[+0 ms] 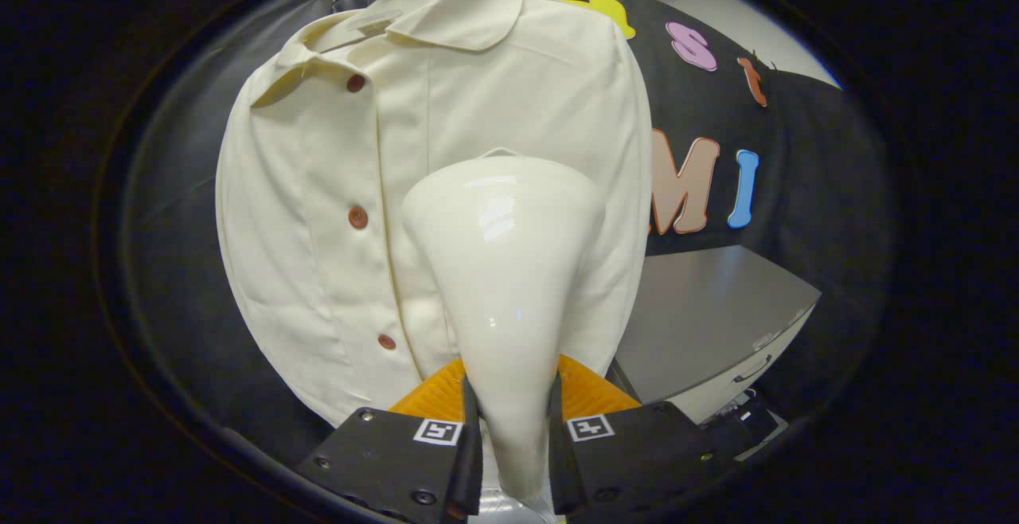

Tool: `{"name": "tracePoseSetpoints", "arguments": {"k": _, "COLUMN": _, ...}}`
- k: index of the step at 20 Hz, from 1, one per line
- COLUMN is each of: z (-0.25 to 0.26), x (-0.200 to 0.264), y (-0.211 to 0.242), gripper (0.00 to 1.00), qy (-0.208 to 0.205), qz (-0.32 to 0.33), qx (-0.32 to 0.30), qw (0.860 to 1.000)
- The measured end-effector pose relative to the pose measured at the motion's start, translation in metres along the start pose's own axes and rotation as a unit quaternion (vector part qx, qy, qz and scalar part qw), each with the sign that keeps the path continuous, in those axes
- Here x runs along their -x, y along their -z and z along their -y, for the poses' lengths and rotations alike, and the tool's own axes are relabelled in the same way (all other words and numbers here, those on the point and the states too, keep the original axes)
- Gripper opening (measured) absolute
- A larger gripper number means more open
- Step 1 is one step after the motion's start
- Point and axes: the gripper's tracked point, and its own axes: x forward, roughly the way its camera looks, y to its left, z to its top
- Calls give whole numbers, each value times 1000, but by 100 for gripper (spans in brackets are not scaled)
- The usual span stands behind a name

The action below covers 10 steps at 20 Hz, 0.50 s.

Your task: Iron the clothes twice with a garment steamer, once on the left side and once on the right side.

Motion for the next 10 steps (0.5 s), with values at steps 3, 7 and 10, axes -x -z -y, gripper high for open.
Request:
{"name": "tracePoseSetpoints", "arguments": {"k": 3, "z": 0, "x": -3, "y": 29, "gripper": 34, "qy": 2, "qz": -22, "qx": -5, "qw": 1000}}
{"name": "tracePoseSetpoints", "arguments": {"k": 7, "z": 0, "x": -6, "y": 66, "gripper": 34, "qy": 4, "qz": -55, "qx": -6, "qw": 998}}
{"name": "tracePoseSetpoints", "arguments": {"k": 10, "z": 3, "x": -7, "y": 95, "gripper": 34, "qy": 7, "qz": -78, "qx": -5, "qw": 997}}
